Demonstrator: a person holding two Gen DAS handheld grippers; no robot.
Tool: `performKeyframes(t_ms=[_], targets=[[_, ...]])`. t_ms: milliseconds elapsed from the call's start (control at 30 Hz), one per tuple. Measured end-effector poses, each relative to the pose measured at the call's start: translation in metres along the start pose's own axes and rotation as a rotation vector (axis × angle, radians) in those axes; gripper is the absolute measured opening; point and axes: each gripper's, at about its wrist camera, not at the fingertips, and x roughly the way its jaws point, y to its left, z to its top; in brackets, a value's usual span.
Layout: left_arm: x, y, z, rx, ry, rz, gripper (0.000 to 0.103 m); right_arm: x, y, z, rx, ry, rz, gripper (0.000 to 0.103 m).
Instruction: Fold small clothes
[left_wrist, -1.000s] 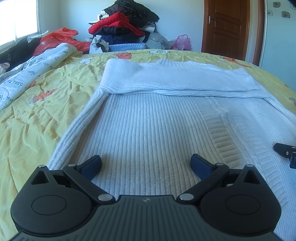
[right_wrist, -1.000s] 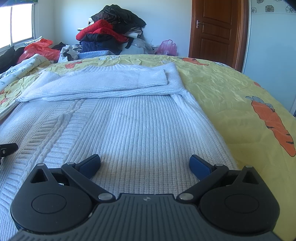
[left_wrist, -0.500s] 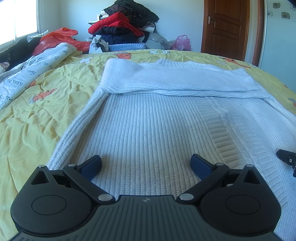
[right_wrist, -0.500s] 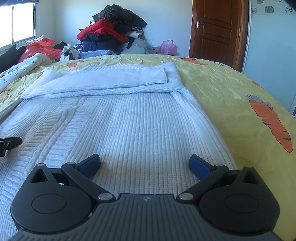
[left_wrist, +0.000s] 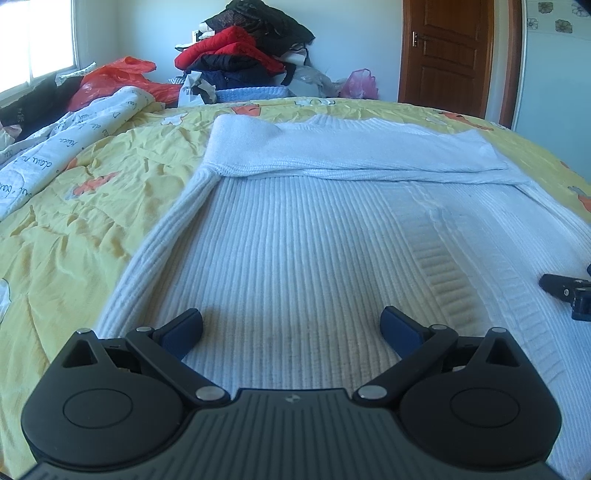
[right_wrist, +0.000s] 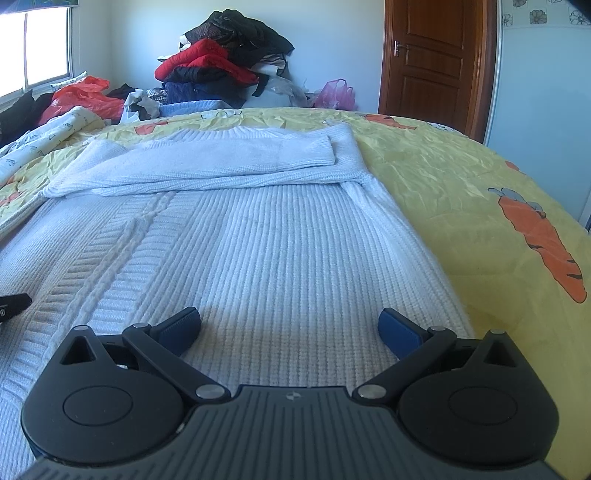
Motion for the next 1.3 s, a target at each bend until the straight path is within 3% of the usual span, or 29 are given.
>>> performKeyframes(t_ms=[1300], targets=[[-0.015, 0.002, -0.015, -0.005, -0.017, -0.002, 0.103, -0.029, 0.0, -0.024, -0.01, -0.022, 0.015, 0.103]])
